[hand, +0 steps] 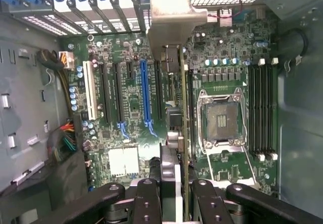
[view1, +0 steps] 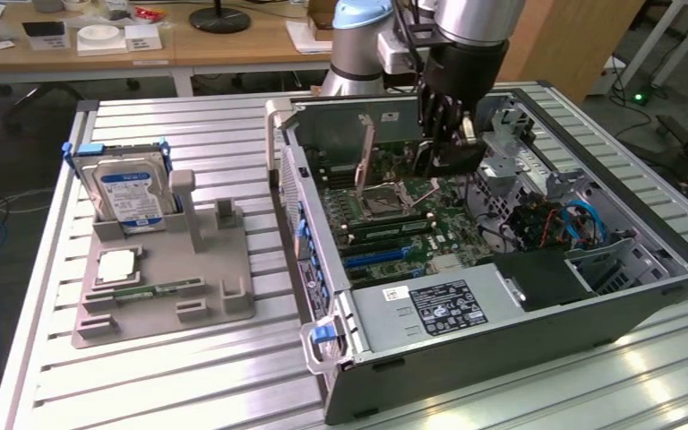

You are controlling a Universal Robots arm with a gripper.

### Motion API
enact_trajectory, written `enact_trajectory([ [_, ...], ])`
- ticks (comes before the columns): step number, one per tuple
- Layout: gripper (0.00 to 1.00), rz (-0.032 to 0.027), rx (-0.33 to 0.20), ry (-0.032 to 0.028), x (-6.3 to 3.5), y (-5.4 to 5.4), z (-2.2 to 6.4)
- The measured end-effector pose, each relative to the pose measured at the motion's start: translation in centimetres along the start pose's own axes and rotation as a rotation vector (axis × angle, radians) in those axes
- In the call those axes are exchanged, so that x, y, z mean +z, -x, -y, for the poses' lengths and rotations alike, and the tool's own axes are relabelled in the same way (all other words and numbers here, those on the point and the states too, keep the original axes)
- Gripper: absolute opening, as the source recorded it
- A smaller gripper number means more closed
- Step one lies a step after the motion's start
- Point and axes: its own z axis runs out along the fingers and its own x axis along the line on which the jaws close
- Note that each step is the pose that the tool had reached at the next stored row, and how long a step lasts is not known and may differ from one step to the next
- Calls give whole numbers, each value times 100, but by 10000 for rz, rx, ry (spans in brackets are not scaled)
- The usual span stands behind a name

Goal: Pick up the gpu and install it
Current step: 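Insert the gpu into the slot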

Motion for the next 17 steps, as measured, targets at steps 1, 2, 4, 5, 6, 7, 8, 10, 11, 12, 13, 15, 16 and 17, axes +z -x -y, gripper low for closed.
enact_trajectory([
  [1, 29, 2, -2, 1, 7, -13, 0],
  [2, 29, 1, -1, 2, 15, -34, 1],
  [4, 29, 2, 0, 0, 31, -86, 5],
  [5, 29, 3, 1, 1, 40, -108, 6],
  [6, 29, 3, 0, 1, 50, -121, 7],
  [7, 29, 5, 0, -1, 62, -124, 6],
  [8, 29, 3, 1, 0, 74, -125, 5],
  [10, 29, 9, 0, 0, 104, -126, 2],
  [11, 29, 40, 2, 3, 118, -127, 0],
  [12, 29, 86, 5, 9, 127, -127, -2],
  [13, 29, 152, 8, 15, 136, -128, -2],
  [15, 29, 207, 13, 17, 154, -127, -3],
  [16, 29, 206, 13, 18, 160, -128, -4],
  [17, 29, 205, 13, 19, 167, -128, -4],
])
